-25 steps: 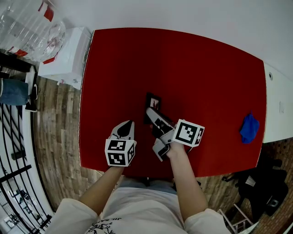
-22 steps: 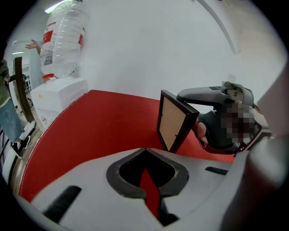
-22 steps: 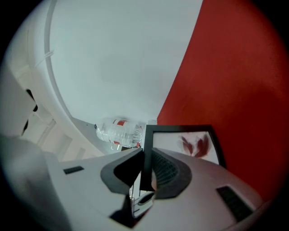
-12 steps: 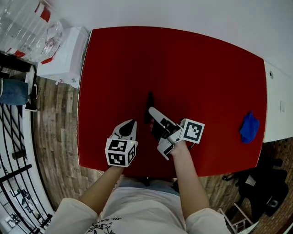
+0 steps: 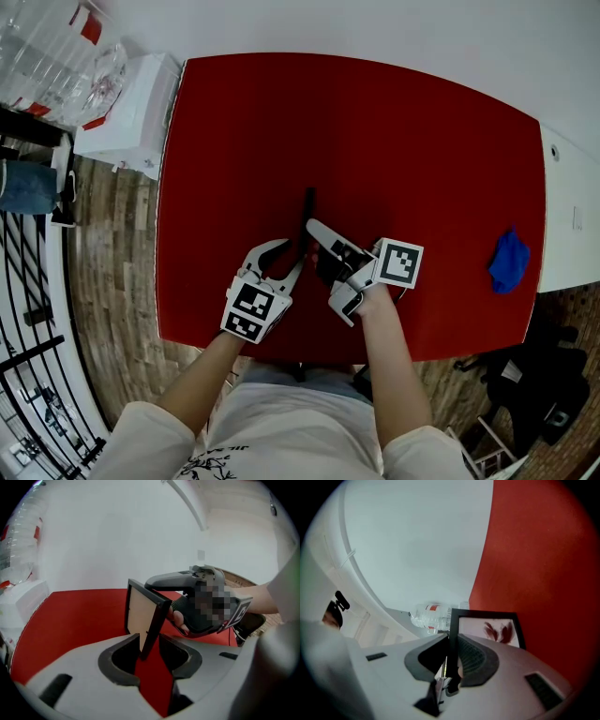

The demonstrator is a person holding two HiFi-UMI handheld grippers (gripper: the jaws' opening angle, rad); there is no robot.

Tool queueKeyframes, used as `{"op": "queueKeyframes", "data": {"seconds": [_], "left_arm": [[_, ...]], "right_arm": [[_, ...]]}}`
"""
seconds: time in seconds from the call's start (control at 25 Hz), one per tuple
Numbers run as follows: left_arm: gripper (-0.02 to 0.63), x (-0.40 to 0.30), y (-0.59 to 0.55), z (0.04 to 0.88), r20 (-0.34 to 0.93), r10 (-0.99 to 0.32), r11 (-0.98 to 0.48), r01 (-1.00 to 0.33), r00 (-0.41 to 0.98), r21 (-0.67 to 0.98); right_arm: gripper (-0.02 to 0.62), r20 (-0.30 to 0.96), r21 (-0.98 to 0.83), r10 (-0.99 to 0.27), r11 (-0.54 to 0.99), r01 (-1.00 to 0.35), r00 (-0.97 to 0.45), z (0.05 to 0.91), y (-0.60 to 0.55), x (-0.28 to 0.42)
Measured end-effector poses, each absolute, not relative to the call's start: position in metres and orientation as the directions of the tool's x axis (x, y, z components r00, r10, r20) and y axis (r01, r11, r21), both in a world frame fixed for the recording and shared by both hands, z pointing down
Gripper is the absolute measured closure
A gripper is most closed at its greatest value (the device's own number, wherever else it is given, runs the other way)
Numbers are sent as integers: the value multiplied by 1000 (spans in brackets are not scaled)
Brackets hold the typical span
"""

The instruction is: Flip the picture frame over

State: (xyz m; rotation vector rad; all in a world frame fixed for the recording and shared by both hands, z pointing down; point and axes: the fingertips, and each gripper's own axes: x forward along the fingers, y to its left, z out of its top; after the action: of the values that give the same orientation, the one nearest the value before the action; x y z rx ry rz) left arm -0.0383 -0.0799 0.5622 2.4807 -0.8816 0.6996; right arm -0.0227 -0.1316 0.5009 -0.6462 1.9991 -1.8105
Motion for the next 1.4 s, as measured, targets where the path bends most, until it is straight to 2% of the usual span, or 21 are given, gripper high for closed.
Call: {"op": "queueKeyframes", "data": {"seconds": [0.24,0.52,0.64,0.84,1.2,1.4], "left_arm": [[494,-18,-84,562,573,-410,-772,-604,710,196],[503,-12,-77,571,598,-393,-791,-588,699,168],[503,-9,-77,570,598,-392,-792,-587,699,168],[503,-5,-76,570,602,-379,-801,-575,703,167],[503,0,-75,565,584,-369,-797,-570,723,202],[503,0,-78,569,547,-368,-704,-610,752,364]], "right_arm": [[531,93,-984,-541,78,-160,-836,500,-132,-17],[511,326,-885,-505,134,-446,-799,493,-134,0],[472,372,-850,-507,150,-505,-777,489,-138,-1],[472,495,-747,-478,191,-636,-725,499,-135,-4],[503,557,-691,-500,163,-704,-663,504,-135,17],[515,579,-667,-519,142,-731,-629,510,-136,36]]}}
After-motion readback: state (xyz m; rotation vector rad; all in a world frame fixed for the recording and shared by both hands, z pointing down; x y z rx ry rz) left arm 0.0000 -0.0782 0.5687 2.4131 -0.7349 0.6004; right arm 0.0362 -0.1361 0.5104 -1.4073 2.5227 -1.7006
